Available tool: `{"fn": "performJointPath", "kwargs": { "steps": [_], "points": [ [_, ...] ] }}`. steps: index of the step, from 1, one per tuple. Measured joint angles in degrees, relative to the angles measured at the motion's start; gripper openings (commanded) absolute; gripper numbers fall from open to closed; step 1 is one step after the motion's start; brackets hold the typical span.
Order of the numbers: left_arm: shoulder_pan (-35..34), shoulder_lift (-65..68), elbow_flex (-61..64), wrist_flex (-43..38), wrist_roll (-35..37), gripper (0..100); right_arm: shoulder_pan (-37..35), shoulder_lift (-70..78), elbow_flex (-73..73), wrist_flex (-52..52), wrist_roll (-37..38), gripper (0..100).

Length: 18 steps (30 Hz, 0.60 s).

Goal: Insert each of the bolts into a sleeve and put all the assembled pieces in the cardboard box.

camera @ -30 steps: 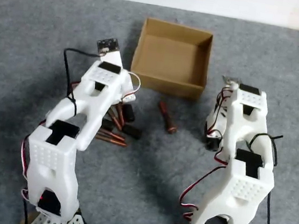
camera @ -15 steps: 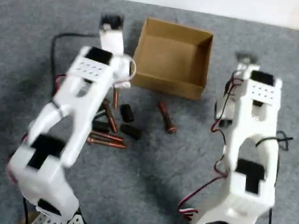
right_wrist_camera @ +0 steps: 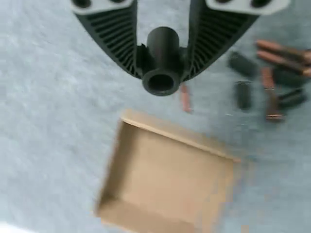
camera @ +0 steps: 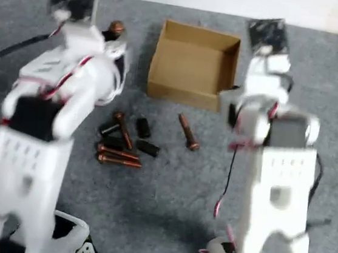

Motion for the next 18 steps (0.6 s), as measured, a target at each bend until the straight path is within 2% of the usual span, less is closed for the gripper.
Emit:
{"fn": "performJointPath", "kwargs": {
  "steps": [7, 11, 14, 16, 18],
  "points": [
    [0.0, -17.0, 13.9, -1.5, 6.6, 0, -15.2, -28.6, 23.6, -11.3, -1.3, 0.5],
    [0.1, -22.1, 23.6, -11.5, 13.7, 0, -21.0, -45.7, 40.0, -19.9, -1.3, 0.5],
    [1.8, -24.4, 30.2, -18.8, 23.3, 0, -24.8, -57.3, 51.8, -25.4, -1.3, 0.5],
    [4.0, -25.0, 32.4, -21.5, 27.8, 0, -26.3, -64.2, 58.3, -28.1, -1.3, 0.5],
    [6.4, -25.1, 33.3, -22.7, 28.7, 0, -26.7, -69.9, 63.6, -29.7, -1.3, 0.5]
  ]
}}
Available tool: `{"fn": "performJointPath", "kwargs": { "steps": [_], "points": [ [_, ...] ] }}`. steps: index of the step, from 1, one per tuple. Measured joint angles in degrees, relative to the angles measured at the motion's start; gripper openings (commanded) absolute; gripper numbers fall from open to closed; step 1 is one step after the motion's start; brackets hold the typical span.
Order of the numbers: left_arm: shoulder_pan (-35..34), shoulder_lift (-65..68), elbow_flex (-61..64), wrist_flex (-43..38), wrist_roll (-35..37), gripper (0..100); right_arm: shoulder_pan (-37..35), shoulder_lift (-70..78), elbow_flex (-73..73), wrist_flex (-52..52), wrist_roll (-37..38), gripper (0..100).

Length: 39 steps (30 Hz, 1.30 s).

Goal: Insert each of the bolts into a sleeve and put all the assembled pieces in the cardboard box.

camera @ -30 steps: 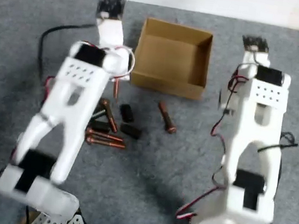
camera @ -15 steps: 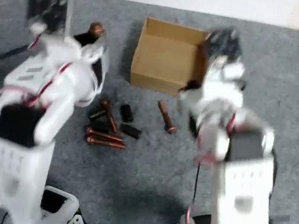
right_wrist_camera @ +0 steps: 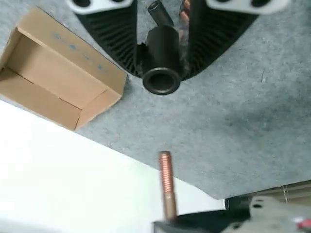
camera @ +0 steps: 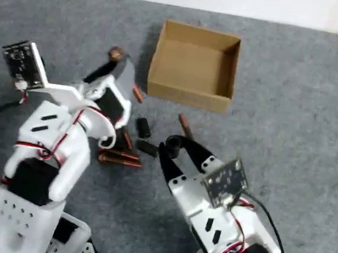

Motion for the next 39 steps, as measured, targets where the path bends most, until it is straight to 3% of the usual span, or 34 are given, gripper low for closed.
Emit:
{"fn": "performJointPath", "kwargs": {
  "steps": [9, 16, 28, 39],
  "points": [
    [10.0, -0.5, 2.9, -1.0, 0.3, 0, -0.5, -5.8, 7.2, -0.7, 0.0, 0.5],
    [13.1, -0.4, 8.1, -1.0, 0.3, 0, -0.5, -5.8, 7.2, -0.7, 0.0, 0.5],
    [13.5, -0.5, 4.7, -1.1, -2.6, 0, -0.5, -5.8, 9.1, -0.7, 0.0, 0.5],
    [17.9, -0.5, 0.2, 10.1, -6.0, 0, -0.5, -5.8, 9.1, -0.7, 0.0, 0.5]
  ]
}}
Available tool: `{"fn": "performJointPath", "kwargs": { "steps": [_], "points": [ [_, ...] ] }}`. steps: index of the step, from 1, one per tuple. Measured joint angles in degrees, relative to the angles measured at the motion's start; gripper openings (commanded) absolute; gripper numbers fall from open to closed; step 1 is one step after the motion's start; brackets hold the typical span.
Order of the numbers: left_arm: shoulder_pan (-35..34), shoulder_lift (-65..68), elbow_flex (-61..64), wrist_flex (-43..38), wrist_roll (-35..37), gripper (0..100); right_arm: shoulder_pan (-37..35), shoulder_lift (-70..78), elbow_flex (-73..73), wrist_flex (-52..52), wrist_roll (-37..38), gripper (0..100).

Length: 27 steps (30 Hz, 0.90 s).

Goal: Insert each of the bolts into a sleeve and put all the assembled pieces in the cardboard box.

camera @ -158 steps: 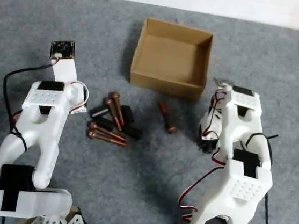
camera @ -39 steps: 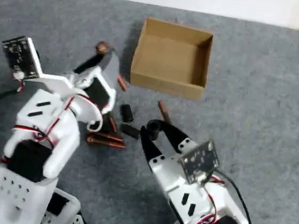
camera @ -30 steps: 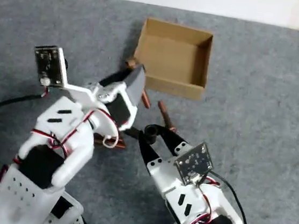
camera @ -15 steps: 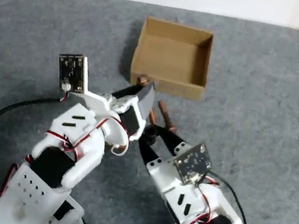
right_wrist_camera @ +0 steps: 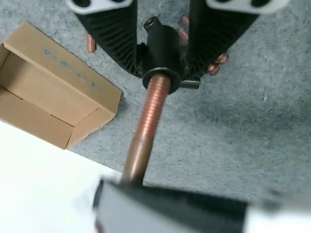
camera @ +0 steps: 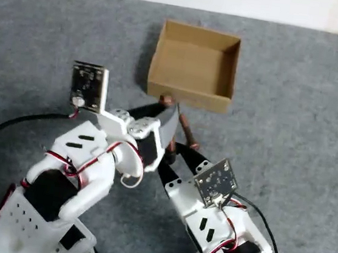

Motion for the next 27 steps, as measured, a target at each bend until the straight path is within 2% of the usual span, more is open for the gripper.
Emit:
{"fn": "performJointPath", "kwargs": {
  "steps": [6, 11, 15, 22, 27],
  "points": [
    [0.7, -0.5, 0.7, 0.1, 0.0, 0, 2.5, 0.0, 0.0, 0.0, 0.0, 0.5],
    [0.8, -0.8, 2.5, 0.2, -4.6, 0, 3.0, 0.0, 0.0, 0.0, 0.0, 0.5],
    [0.7, -0.8, 2.5, 0.1, -5.6, 0, 3.0, 0.0, 0.0, 0.2, 0.0, 0.5],
    [0.9, -0.8, 2.5, -7.4, -9.3, 0, 2.9, 0.0, 0.0, 1.3, -0.1, 0.5],
    [4.4, -0.8, 3.2, -8.6, -9.7, 0, 2.9, 0.0, 0.0, 1.3, -0.1, 0.5]
  ]
}}
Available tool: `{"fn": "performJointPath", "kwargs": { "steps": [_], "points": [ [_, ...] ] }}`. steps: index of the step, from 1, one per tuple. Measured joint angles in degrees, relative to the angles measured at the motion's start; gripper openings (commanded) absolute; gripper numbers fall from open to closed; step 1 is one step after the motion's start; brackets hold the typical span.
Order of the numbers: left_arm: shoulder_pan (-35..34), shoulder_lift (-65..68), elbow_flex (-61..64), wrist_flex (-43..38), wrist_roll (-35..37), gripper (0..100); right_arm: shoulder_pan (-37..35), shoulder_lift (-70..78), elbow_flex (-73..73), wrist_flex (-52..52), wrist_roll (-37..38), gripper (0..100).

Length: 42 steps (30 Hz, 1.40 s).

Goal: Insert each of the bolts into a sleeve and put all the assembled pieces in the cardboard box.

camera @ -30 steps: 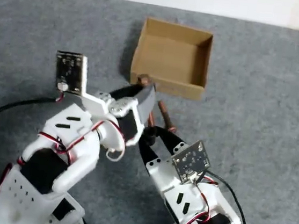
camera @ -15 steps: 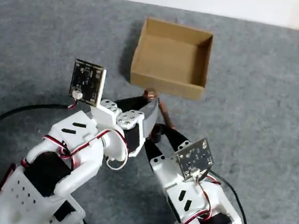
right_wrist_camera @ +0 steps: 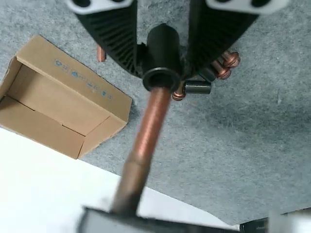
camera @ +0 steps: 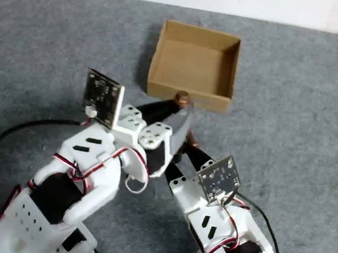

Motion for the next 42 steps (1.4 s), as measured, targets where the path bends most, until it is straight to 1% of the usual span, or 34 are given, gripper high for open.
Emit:
{"fn": "performJointPath", "kwargs": {
  "steps": [3, 6, 10, 20, 23, 26, 28, 32, 36, 37, 38, 40, 42],
  "points": [
    [0.4, 0.0, 2.4, 0.0, -0.3, 0, 0.0, 0.0, 0.0, 0.2, 0.0, 0.5],
    [0.4, -0.2, 4.7, -0.9, -3.1, 0, 0.0, 0.1, 0.1, 0.3, 0.1, 0.5],
    [0.4, -0.1, 5.6, -1.4, -4.7, 0, -0.1, 0.1, 0.1, 0.3, 0.1, 0.5],
    [0.4, -0.9, 8.3, -1.8, -4.5, 0, -0.1, 0.1, 0.1, 0.4, 0.1, 0.5],
    [0.4, -1.0, 10.5, -2.0, -4.4, 0, 0.1, 0.2, 0.3, 1.1, -2.7, 0.5],
    [1.0, -1.1, 14.9, -1.8, -4.3, 0, 3.1, 0.2, 0.2, 1.1, -5.8, 0.5],
    [1.4, -3.7, 18.1, -2.1, -4.3, 0, 4.7, 0.3, 0.3, 1.1, -6.4, 0.5],
    [2.8, -12.0, 26.2, -3.0, -4.5, 0, 4.7, 0.2, 0.3, 1.2, -7.7, 0.5],
    [3.2, -22.2, 36.0, -9.6, -8.4, 1, 4.7, 0.2, 0.6, 1.2, -7.9, 0.5],
    [3.2, -25.1, 37.9, -11.3, -9.8, 3, 4.7, 0.2, 0.8, 1.2, -7.8, 0.5],
    [3.3, -28.0, 39.3, -12.1, -10.8, 8, 4.7, 0.2, 0.8, 1.2, -7.8, 0.5],
    [3.4, -32.8, 41.1, -12.0, -12.0, 24, 4.7, 0.1, 0.7, 1.2, -7.8, 0.5],
    [3.4, -37.8, 41.9, -9.1, -12.0, 40, 4.7, 0.1, 0.7, 1.2, -7.8, 0.5]
  ]
}}
